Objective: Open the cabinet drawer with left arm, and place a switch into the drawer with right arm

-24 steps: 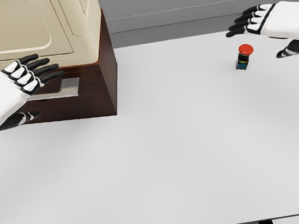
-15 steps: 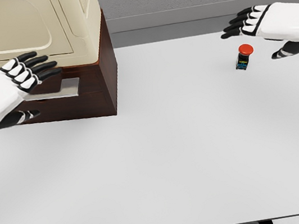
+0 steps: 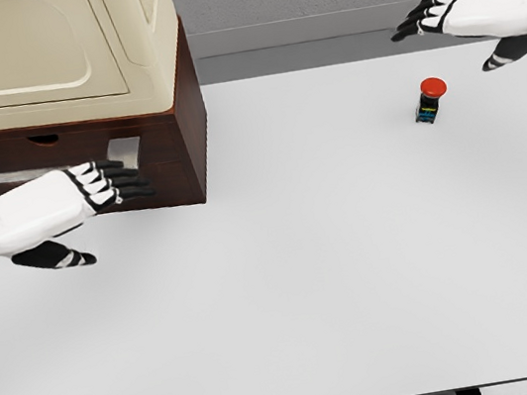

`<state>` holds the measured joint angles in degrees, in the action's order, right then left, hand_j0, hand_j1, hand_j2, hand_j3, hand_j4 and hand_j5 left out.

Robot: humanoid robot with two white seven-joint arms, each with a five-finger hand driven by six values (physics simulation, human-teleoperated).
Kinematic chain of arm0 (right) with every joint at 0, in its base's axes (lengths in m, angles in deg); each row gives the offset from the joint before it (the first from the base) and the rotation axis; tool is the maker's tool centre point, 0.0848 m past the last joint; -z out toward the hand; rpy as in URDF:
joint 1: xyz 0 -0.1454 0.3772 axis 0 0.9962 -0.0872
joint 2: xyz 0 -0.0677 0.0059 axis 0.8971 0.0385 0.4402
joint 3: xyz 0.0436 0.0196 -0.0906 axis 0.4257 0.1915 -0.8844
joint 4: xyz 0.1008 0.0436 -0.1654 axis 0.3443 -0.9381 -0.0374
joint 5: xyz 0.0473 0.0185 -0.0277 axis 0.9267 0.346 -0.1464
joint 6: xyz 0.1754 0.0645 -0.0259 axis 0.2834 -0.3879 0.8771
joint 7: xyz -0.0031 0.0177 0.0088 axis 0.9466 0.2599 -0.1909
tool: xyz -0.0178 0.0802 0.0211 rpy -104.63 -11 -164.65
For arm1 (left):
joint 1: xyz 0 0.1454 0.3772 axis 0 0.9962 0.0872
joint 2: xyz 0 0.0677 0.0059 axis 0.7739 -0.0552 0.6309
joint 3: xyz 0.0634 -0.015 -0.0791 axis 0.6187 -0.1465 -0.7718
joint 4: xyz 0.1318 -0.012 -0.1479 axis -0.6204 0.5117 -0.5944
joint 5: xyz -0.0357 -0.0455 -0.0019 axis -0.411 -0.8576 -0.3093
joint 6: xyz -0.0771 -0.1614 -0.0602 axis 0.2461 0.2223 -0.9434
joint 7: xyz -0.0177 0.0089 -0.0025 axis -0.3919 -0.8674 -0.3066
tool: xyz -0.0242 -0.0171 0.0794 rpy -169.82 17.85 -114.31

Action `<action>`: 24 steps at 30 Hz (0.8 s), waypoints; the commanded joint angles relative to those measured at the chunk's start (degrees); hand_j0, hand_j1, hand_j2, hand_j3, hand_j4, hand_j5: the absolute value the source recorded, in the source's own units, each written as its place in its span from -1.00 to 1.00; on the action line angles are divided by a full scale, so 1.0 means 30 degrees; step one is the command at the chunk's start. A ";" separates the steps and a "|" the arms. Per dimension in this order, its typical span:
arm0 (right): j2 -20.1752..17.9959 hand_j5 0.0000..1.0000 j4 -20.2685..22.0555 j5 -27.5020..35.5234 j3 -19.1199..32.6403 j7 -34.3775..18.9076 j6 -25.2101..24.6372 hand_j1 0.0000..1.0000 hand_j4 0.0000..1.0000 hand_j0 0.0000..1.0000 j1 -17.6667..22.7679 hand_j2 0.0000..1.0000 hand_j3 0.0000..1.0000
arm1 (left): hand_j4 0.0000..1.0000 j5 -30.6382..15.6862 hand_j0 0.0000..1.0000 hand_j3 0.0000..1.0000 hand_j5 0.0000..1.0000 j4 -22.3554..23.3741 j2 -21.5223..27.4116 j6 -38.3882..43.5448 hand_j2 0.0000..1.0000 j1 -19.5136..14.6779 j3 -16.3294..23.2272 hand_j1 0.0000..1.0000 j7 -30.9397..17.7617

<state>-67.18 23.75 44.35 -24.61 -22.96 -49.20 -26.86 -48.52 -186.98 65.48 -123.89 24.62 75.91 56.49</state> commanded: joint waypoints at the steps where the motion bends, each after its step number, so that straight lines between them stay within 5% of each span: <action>1: 0.0750 1.00 -0.0984 -0.0479 -0.1582 0.0007 -0.0044 1.00 1.00 1.00 0.0000 1.00 1.00 | 1.00 -0.0382 1.00 1.00 1.00 0.0008 -0.0086 0.0043 1.00 -0.0059 -0.0049 1.00 -0.1311; 6: 0.2214 1.00 -0.4030 -0.1475 -0.2022 0.0007 -0.0044 1.00 1.00 1.00 -0.0703 1.00 1.00 | 1.00 -0.0294 1.00 1.00 1.00 0.0476 -0.0056 0.0043 1.00 -0.1054 0.0009 1.00 -0.1253; 10: 0.2332 1.00 -0.4471 -0.1563 -0.2022 0.0007 -0.0044 1.00 1.00 1.00 -0.0820 1.00 1.00 | 1.00 -0.0294 1.00 1.00 1.00 0.1150 -0.0232 0.0043 1.00 -0.1319 0.0039 1.00 -0.1253; 19: 0.4616 1.00 -0.8601 -0.3174 -0.2022 0.0007 -0.0044 1.00 1.00 1.00 -0.1611 1.00 1.00 | 1.00 -0.0499 1.00 1.00 1.00 0.2175 -0.0818 0.1075 1.00 -0.1583 0.0244 1.00 -0.1253; 24: 0.4880 1.00 -0.9538 -0.3263 -0.2022 0.0007 -0.0044 1.00 1.00 1.00 -0.1670 1.00 1.00 | 1.00 -0.0499 1.00 1.00 1.00 0.2850 -0.1023 0.1660 1.00 -0.1758 0.0273 1.00 -0.1253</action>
<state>-53.01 -3.44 34.64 -30.76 -22.96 -49.19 -31.87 -49.65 -179.19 62.63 -119.66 19.17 76.65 52.70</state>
